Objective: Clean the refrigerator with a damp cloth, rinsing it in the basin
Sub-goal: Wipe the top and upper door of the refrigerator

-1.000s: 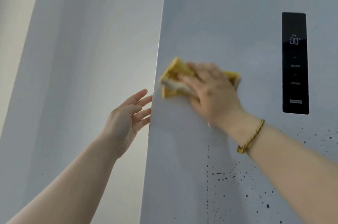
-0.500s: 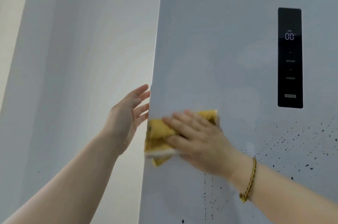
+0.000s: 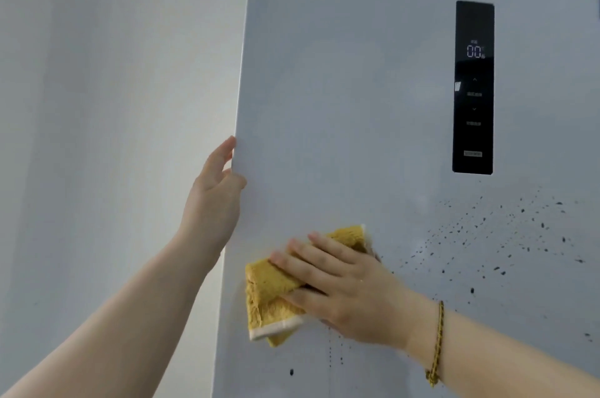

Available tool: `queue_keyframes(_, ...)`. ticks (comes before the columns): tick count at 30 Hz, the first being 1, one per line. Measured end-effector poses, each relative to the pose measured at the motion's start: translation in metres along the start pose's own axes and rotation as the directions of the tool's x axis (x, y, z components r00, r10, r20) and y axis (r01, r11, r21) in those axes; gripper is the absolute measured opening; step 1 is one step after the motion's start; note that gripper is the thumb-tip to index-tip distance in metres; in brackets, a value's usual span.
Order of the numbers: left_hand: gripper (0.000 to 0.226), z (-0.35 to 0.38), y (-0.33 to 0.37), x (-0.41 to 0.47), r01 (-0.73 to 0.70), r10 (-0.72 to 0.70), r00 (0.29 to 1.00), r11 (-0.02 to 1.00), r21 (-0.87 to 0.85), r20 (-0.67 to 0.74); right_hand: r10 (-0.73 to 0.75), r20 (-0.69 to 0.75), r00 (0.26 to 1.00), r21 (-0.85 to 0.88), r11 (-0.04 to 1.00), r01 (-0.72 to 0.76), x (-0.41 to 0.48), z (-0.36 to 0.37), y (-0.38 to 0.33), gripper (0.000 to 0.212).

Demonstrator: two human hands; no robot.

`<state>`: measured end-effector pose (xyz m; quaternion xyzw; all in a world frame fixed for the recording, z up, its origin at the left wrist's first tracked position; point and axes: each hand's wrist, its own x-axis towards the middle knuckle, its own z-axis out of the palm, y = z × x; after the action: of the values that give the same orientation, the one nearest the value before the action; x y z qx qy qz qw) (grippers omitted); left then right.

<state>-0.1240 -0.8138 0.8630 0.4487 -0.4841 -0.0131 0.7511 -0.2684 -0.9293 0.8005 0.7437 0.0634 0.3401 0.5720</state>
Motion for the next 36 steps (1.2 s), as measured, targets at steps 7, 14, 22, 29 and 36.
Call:
queue_keyframes(7,0.048,0.025,-0.004,-0.016,-0.325,0.376,0.926,0.742,0.586,0.038,0.558,-0.218,0.800,0.007,0.821,-0.571,-0.013,-0.019,0.086,0.033)
queue_keyframes(14,0.056,0.068,-0.010,-0.036,-0.392,0.452,0.889,0.669,0.632,0.073,0.222,-0.076,0.972,-0.009,0.975,-0.223,-0.072,-0.015,0.030,0.018)
queue_keyframes(22,0.068,0.081,-0.019,-0.041,-0.352,0.457,0.886,0.558,0.752,0.076,0.198,-0.109,0.974,-0.005,0.980,-0.199,-0.097,-0.028,0.096,0.023)
queue_keyframes(29,0.058,0.087,-0.025,-0.040,-0.351,0.440,0.887,0.453,0.820,0.137,0.463,-0.221,0.859,0.013,0.882,-0.472,-0.113,-0.028,0.082,0.027)
queue_keyframes(36,0.067,0.094,-0.023,-0.043,-0.289,0.458,0.888,0.475,0.831,0.047,-0.053,-0.025,0.998,0.029,0.998,0.053,-0.153,-0.037,0.096,0.019)
